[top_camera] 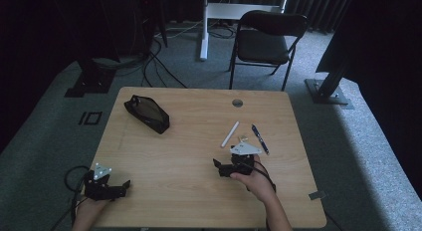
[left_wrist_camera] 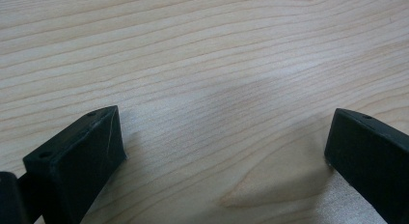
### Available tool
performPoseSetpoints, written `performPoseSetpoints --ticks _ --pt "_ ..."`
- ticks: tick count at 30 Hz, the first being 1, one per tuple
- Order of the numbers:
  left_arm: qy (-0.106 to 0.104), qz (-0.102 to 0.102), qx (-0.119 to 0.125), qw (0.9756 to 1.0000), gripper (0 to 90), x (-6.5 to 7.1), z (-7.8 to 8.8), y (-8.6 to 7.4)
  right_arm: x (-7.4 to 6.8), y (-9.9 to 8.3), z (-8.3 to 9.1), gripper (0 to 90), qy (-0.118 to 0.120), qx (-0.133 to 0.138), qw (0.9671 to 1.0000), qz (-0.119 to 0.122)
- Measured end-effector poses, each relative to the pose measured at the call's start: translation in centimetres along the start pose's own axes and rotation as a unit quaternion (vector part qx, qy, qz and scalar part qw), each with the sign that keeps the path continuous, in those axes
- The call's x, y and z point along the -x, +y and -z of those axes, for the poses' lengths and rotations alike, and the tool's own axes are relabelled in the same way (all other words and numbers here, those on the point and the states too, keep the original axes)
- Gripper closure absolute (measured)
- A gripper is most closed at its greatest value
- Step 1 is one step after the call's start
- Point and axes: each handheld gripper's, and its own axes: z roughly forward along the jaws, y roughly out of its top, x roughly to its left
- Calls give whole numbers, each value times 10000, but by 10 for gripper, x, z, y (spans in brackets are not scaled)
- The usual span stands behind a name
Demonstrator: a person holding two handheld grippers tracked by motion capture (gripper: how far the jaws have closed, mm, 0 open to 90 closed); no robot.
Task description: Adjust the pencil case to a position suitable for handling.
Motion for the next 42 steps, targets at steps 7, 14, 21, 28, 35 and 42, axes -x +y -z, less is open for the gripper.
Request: performPoseSetpoints --ticks 7,14,21,28,35,42 --pt "0 0 0 10000 2 0 0 0 -5 6 -13 131 45 -30 10000 23" --pt "0 1 0 10000 3 0 0 0 -12 14 -27 134 90 -33 9999 98" --pt "0 0 -1 10000 3 0 0 0 -20 23 -42 136 170 -11 9997 156" --pt "0 0 0 10000 3 0 0 0 -30 35 -57 137 324 57 9993 176" --pt "0 0 1 10000 3 0 0 0 -36 47 -69 137 431 132 9988 176" --pt "1 1 0 10000 2 0 0 0 -42 58 -80 138 502 193 9983 242"
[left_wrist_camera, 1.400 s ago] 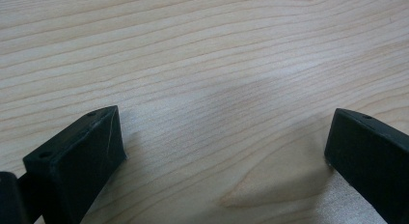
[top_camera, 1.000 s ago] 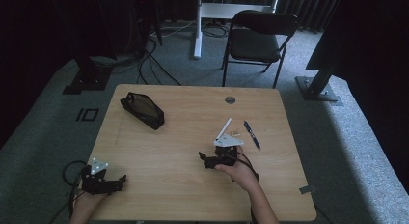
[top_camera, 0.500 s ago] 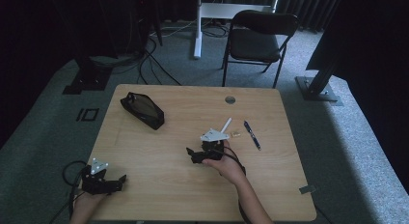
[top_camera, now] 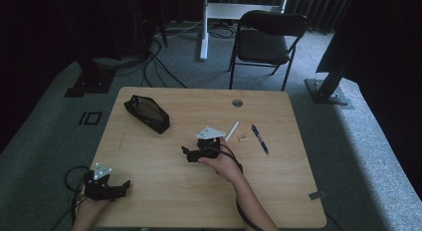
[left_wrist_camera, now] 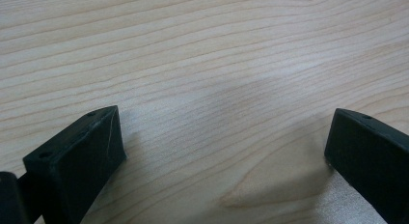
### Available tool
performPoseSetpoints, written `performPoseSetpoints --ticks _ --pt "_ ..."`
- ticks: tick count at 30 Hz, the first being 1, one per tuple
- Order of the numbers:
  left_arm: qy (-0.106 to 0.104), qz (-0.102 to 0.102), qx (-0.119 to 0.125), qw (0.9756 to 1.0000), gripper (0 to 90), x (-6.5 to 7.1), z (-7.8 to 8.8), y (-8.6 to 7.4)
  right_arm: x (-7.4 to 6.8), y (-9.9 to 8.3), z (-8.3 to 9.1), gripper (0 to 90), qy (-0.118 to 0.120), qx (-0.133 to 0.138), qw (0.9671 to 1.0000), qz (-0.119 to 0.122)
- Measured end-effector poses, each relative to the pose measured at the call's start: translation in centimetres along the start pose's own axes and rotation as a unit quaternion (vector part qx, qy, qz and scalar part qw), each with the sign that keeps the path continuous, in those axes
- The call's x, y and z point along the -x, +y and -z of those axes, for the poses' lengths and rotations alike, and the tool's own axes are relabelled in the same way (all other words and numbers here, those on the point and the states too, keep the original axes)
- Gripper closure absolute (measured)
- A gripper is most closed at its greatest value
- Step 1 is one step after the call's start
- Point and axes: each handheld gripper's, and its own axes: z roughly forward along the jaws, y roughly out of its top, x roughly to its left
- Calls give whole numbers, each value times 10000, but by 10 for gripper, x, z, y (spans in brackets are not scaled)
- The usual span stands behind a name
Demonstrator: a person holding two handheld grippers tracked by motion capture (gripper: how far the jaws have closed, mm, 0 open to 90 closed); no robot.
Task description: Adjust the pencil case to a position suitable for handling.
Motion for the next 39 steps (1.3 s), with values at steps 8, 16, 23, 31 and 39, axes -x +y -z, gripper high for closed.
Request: performPoseSetpoints --ticks 8,16,23,31,39 --pt "-1 -1 0 10000 2 0 0 0 -3 5 -18 140 40 -39 10000 2" --pt "-2 -2 1 10000 3 0 0 0 -4 11 -37 143 76 -66 9999 54" --pt "-1 -2 -1 10000 3 0 0 0 -6 18 -49 143 81 -83 9999 90" --pt "-1 -3 -1 10000 3 0 0 0 -10 30 -60 155 100 102 9998 103" --pt "-1 0 1 10000 3 0 0 0 -13 39 -78 156 207 109 9996 124"
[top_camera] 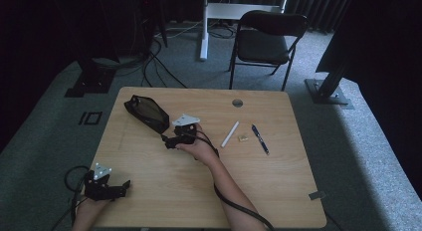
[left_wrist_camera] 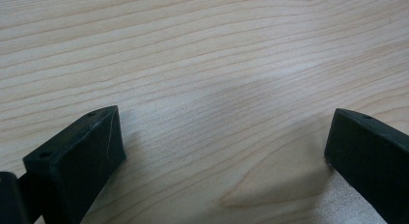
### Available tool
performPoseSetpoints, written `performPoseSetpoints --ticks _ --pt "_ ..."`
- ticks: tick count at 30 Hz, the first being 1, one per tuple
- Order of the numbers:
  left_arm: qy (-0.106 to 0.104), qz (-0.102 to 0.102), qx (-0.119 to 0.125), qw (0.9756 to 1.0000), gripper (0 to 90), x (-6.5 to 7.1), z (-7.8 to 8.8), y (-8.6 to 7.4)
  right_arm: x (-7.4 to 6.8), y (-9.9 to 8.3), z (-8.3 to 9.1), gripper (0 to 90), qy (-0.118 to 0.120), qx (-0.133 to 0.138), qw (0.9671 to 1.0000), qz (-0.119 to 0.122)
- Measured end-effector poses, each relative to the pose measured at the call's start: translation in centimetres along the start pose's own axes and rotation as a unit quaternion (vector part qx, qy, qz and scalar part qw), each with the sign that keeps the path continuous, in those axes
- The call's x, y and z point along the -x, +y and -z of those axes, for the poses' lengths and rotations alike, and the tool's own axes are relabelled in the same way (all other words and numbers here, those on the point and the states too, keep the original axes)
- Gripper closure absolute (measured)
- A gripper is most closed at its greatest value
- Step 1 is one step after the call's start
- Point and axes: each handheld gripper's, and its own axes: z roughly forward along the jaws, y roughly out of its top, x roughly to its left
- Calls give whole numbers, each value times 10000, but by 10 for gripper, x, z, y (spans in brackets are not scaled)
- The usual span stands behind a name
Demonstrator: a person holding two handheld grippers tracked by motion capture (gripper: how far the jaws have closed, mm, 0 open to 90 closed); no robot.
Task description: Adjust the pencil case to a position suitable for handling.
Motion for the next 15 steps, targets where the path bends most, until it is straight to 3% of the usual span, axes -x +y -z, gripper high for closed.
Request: performPoseSetpoints --ticks 8,15 --pt "3 1 2 10000 3 0 0 0 3 5 -18 164 -60 -27 10000 -49" --pt "5 -8 3 10000 3 0 0 0 7 2 -32 242 -137 -71 9999 -68"
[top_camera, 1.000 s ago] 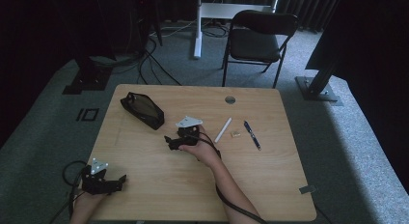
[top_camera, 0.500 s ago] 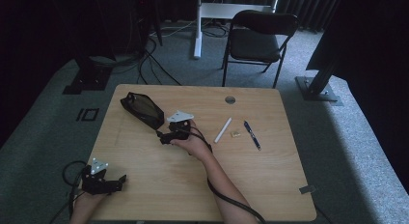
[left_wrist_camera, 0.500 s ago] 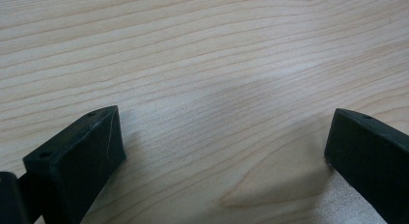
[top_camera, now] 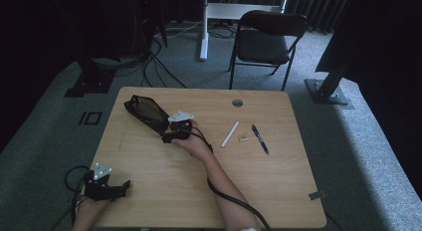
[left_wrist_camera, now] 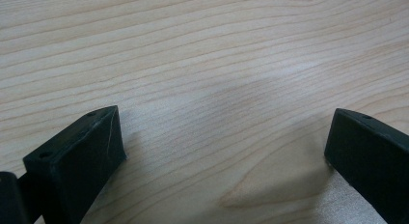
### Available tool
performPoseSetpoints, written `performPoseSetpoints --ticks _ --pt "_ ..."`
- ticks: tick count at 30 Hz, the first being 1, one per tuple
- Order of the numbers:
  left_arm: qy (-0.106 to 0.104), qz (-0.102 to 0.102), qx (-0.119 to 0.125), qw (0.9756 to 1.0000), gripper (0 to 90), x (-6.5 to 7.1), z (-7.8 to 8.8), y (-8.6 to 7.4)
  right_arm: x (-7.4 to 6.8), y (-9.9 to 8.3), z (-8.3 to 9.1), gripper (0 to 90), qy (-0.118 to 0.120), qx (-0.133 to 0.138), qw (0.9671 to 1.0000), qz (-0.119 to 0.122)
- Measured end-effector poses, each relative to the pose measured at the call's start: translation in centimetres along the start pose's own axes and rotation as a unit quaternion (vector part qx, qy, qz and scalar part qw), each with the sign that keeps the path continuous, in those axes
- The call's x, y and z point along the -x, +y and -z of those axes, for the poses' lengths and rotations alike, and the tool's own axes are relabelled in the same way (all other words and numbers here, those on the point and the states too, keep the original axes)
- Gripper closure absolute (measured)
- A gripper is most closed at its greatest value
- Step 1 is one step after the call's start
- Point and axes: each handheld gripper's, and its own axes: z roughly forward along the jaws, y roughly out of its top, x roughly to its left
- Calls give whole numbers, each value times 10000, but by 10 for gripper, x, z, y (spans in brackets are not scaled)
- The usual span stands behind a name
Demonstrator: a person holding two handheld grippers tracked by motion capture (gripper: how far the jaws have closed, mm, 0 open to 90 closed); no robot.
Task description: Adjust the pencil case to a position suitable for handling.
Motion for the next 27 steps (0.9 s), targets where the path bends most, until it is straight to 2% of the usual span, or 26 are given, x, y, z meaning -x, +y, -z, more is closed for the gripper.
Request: performPoseSetpoints --ticks 3,7,11,16,20,22,23,25,27 --pt "-11 -14 -2 10000 3 0 0 0 4 -2 -3 348 -146 33 9999 15" --pt "-11 -16 -4 10000 2 0 0 0 7 -2 -5 454 -178 79 9998 21" --pt "-14 -7 -4 10000 3 0 0 0 9 0 -8 502 -65 42 10000 -40" --pt "-14 -9 -4 10000 3 0 0 0 8 1 -17 556 -90 -80 9999 4" --pt "-11 -15 -4 10000 3 0 0 0 8 3 -22 651 -71 -86 9999 -43" --pt "-12 -22 -10 10000 3 0 0 0 8 4 -24 676 -42 -128 9999 -3" --pt "-11 -22 -11 10000 3 0 0 0 8 4 -24 716 -51 -120 9999 18" --pt "-10 -16 -5 10000 3 0 0 0 8 5 -24 719 -56 -107 9999 -19" --pt "-12 -24 -12 10000 3 0 0 0 6 4 -24 724 -59 -144 9999 70"
